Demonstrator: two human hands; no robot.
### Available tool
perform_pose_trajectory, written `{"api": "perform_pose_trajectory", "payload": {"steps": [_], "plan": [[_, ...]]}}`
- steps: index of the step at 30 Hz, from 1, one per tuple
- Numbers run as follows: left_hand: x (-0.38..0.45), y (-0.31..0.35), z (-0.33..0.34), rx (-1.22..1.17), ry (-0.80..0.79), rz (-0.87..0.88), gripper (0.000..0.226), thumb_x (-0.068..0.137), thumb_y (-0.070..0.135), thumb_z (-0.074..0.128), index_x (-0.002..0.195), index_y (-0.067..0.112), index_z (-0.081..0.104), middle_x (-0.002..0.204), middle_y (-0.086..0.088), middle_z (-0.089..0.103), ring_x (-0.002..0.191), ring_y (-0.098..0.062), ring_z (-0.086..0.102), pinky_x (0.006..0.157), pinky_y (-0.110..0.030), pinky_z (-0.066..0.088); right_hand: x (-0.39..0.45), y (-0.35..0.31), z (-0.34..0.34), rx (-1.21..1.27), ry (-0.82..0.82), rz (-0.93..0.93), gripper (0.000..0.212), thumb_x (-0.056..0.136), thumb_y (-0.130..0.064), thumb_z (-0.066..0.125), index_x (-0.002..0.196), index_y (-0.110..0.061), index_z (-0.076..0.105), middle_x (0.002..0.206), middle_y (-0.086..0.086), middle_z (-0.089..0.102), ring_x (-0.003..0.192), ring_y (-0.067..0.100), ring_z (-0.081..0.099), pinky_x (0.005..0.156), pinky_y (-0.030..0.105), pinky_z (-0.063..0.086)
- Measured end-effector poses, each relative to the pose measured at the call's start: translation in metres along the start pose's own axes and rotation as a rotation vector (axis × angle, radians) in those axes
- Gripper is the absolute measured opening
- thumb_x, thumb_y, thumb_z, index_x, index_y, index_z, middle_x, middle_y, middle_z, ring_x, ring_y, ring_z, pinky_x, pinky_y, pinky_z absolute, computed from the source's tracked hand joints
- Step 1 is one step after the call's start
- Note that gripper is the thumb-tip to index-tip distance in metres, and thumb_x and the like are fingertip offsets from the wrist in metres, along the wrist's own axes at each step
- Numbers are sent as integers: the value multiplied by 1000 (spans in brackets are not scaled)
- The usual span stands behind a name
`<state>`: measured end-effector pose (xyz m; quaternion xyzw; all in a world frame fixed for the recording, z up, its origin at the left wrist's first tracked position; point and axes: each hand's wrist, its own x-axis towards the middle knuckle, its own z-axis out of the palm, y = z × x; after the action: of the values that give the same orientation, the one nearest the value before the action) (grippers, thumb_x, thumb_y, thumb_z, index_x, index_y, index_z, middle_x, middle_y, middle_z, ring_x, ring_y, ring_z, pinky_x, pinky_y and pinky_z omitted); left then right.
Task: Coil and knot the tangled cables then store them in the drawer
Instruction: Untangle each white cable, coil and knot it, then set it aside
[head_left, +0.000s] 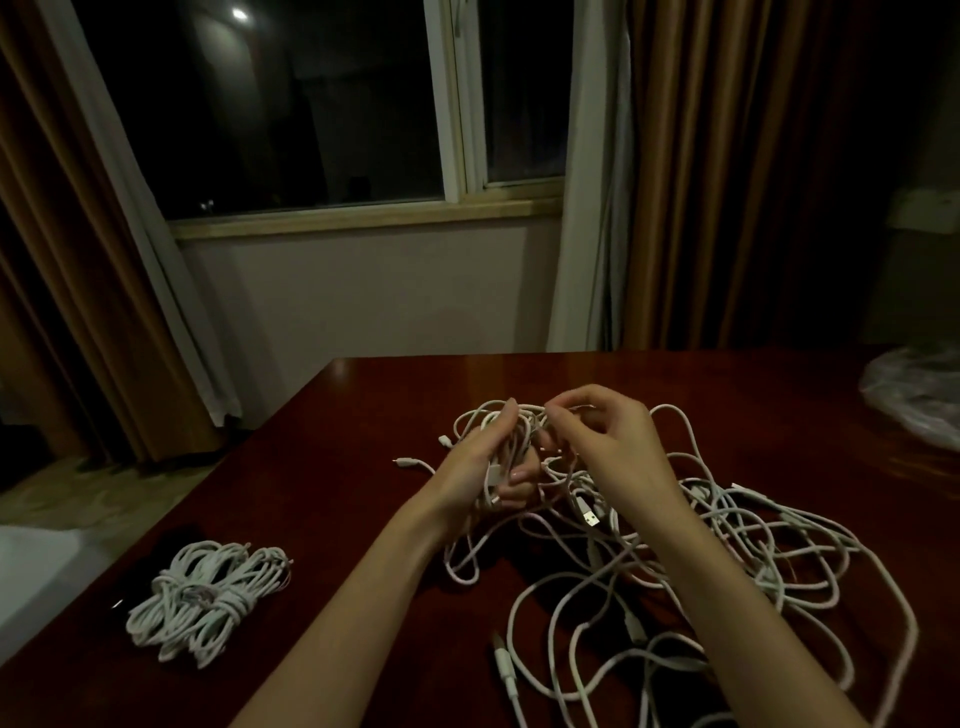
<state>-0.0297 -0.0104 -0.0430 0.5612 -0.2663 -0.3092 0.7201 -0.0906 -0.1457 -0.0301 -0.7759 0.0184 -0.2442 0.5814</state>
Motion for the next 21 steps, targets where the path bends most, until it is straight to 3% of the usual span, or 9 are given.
{"api": "perform_pose_trajectory", "payload": {"steps": [5,8,11,17,21], "plan": [[4,-5,0,13,115,52,49,101,45,33,83,16,68,56,-1,46,42,-7,36,43,-18,29,-2,1,3,-50,78,-63,5,90,-22,65,89,-23,70,78,-5,70,65,1,64,56,16,45],[4,-7,1,-12,82,47,36,100,41,35,99,15,60,62,0,47,44,-5,34,46,-17,28,-2,6,6,-83,96,-94,6,90,-21,66,90,-21,71,80,-8,69,64,-2,61,55,13,42],[4,-7,2,-59,72,41,30,93,40,43,92,12,53,59,1,44,43,-4,32,45,-15,27,-2,10,10,-115,109,-119,7,90,-20,65,91,-22,72,81,-11,69,65,-1,61,58,13,42],[9,-6,-6,-181,252,118,46,104,37,29,106,6,64,56,5,37,43,-2,32,43,-15,28,-7,9,19,-181,-54,-103,29,94,-15,60,119,-29,65,97,-12,67,71,-4,63,58,11,48],[9,-5,-8,-323,273,116,45,105,34,31,108,3,64,58,3,44,48,-3,42,47,-17,39,-7,6,19,-269,51,-151,18,90,-17,65,106,-21,72,89,-15,66,79,-1,62,66,9,48]]}}
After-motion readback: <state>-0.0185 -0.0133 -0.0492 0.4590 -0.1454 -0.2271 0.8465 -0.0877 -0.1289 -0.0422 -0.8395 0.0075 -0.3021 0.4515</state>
